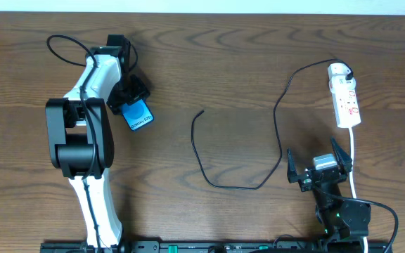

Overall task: Plug charger to phone and switch on socket
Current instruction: 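Lift the phone with the left gripper and tilt it upright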

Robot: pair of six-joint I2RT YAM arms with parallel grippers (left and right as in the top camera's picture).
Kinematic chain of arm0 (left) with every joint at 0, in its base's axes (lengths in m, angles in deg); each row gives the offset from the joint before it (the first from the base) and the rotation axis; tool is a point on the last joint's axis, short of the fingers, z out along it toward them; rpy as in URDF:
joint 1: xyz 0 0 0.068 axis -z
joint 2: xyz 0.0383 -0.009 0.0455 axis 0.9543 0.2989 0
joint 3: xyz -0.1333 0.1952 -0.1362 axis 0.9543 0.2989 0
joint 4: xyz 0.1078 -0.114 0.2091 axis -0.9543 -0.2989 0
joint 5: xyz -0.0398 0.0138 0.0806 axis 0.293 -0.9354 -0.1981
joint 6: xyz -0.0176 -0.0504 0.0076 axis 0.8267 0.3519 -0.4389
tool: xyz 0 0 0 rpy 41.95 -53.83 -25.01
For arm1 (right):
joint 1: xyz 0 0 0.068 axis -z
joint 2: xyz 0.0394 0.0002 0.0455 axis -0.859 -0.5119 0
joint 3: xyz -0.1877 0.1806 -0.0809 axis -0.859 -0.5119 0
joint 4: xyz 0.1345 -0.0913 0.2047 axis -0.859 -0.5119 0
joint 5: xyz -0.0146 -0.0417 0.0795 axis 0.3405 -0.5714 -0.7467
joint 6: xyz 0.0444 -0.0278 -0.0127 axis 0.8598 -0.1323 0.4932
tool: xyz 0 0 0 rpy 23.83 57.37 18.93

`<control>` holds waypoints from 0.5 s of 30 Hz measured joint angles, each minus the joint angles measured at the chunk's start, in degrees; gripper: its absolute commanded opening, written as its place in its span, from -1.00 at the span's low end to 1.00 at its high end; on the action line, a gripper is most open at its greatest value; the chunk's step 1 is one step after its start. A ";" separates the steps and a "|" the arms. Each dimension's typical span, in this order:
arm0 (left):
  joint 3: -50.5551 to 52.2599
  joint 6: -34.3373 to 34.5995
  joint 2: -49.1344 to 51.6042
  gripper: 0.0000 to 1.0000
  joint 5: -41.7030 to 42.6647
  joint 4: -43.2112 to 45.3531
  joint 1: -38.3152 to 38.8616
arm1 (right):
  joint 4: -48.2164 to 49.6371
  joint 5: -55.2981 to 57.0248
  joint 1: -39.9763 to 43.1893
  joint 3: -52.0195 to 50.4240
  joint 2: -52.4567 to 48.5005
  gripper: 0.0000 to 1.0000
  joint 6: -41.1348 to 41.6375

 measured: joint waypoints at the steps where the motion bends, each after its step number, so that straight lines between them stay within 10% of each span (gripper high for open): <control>1: 0.00 0.00 0.00 0.40 0.02 -0.04 0.00 | 0.00 0.00 0.00 0.00 0.00 0.98 0.00; 15: -2.01 0.02 0.13 0.36 1.53 -9.88 0.00 | 0.00 0.00 0.00 0.00 0.00 0.98 0.00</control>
